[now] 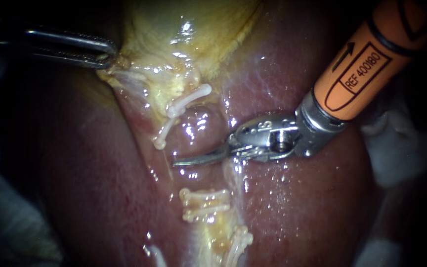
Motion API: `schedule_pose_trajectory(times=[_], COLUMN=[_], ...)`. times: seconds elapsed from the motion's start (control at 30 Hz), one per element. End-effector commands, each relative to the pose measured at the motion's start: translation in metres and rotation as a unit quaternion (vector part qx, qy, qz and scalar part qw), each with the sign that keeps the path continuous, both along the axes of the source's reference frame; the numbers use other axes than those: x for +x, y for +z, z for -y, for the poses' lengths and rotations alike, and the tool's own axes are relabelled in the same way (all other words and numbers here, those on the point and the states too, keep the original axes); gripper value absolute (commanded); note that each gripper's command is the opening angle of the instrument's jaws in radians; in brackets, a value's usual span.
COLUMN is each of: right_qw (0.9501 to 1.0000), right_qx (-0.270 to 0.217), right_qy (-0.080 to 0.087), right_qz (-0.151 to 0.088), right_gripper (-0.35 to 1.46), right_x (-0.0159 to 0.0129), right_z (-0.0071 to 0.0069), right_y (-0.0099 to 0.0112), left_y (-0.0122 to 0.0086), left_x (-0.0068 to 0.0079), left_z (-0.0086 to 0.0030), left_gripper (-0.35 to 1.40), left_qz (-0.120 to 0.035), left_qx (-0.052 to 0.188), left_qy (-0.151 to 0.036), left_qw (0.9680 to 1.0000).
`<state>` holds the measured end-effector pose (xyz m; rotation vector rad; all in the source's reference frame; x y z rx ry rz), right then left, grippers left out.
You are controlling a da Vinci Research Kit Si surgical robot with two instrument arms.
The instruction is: Go back from the cut right tube
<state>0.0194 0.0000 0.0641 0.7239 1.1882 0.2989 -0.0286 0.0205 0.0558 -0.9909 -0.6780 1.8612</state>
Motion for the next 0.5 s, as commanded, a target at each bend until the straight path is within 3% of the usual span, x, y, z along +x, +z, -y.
schedule_pose_trajectory(times=[0.03,0.1,0.17,0.27,0.5], right_qw=[1.0,0.9999,0.9997,0.9995,0.9996], right_qx=[-0.002,0.0,0.001,0.001,0.0], right_qy=[0.007,0.012,0.02,0.023,0.021], right_qz=[0.0,-0.007,-0.016,-0.021,-0.02], right_gripper=[-0.2,0.73,1.15,1.3,1.3], right_x=[0.0001,0.0006,0.0014,0.0021,0.0011], right_z=[0.0001,0.0001,0.0001,0.0005,0.0007], right_y=[0.0,0.0002,0.0004,0.0006,0.0005], left_y=[0.0,0.0,0.0,0.0001,0.0002], left_x=[0.0,0.0,0.0,0.0001,0.0001], left_z=[0.0,0.0,0.0,-0.0001,-0.0001], left_gripper=[-0.35,-0.35,-0.35,-0.35,-0.35], left_qz=[0.0,0.0,0.0,0.0,0.0], left_qx=[0.0,0.0,0.0,0.0,0.0], left_qy=[0.0,0.0,0.0,0.0,0.001], left_qw=[1.0,1.0,1.0,1.0,1.0])
